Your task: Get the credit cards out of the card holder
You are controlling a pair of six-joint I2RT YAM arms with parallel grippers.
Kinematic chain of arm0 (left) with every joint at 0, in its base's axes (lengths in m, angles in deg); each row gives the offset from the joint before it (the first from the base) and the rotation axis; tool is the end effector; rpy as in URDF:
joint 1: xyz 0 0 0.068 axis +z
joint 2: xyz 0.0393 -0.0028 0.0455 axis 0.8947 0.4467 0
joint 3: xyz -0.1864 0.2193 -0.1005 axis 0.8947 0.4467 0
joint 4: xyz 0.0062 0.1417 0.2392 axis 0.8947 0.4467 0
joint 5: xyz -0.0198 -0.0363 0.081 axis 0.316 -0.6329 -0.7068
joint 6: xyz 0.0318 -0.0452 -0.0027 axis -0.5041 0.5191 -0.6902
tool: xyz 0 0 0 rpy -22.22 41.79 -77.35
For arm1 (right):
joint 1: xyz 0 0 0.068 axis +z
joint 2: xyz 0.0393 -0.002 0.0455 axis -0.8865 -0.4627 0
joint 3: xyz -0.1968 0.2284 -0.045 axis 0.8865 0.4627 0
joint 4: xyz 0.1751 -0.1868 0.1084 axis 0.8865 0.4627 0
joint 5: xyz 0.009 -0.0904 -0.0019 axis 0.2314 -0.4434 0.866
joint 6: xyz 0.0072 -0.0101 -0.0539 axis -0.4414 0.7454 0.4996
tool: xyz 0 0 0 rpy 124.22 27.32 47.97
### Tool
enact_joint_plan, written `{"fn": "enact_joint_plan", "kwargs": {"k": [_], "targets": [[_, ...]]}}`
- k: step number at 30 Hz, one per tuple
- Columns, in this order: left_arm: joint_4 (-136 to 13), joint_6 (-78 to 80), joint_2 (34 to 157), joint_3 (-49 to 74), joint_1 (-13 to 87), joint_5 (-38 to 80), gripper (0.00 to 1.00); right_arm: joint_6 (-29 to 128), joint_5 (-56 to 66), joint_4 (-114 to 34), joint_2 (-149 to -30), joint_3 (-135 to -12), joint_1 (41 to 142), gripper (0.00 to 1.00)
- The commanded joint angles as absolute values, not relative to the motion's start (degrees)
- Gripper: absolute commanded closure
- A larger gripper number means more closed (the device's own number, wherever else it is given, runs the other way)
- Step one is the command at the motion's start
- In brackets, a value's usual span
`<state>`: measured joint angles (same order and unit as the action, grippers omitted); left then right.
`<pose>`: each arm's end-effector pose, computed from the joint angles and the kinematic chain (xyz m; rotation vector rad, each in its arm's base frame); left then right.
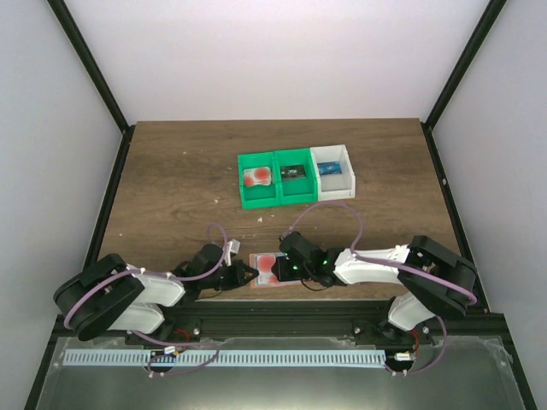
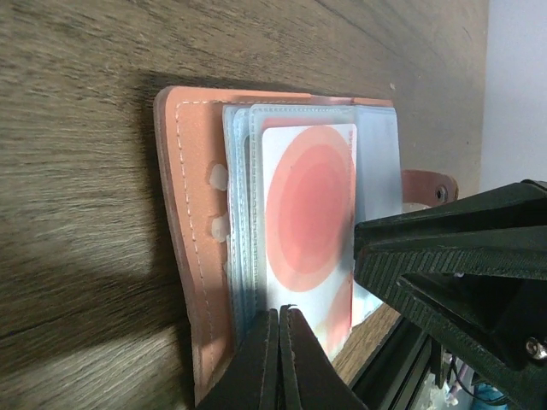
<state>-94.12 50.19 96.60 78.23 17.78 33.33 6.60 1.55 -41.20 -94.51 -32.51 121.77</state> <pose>0.1205 -0.1424 0.1119 -0.0969 2.5367 -1.3145 0.1405 0.2424 0.1564 -0.2561 2.6689 0.8350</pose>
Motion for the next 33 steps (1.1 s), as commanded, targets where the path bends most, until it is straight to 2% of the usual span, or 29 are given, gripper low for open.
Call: {"fn": "enact_joint_plan", "kwargs": {"k": [1, 14, 24, 33], "targets": [[-97.2, 49.6, 97.6, 79.7, 17.7, 33.3, 1.0, 5.7, 2.3, -43.5, -94.4, -31.3, 121.3, 0.84], [-92.3, 48.2, 94.5, 80.4, 17.5, 30.9, 1.0, 4.1, 7.3, -51.9, -92.0, -25.8, 118.9, 0.89], [-92.9, 48.3, 95.0, 81.0, 17.1, 30.9, 1.0, 3.7, 8.2, -53.5, -93.5, -25.7, 118.9, 0.89], [-87.3, 48.5, 91.4, 81.4, 16.6, 28.5, 1.0, 3.2, 6.8, -50.8, -92.8, -26.6, 118.9, 0.86]]}}
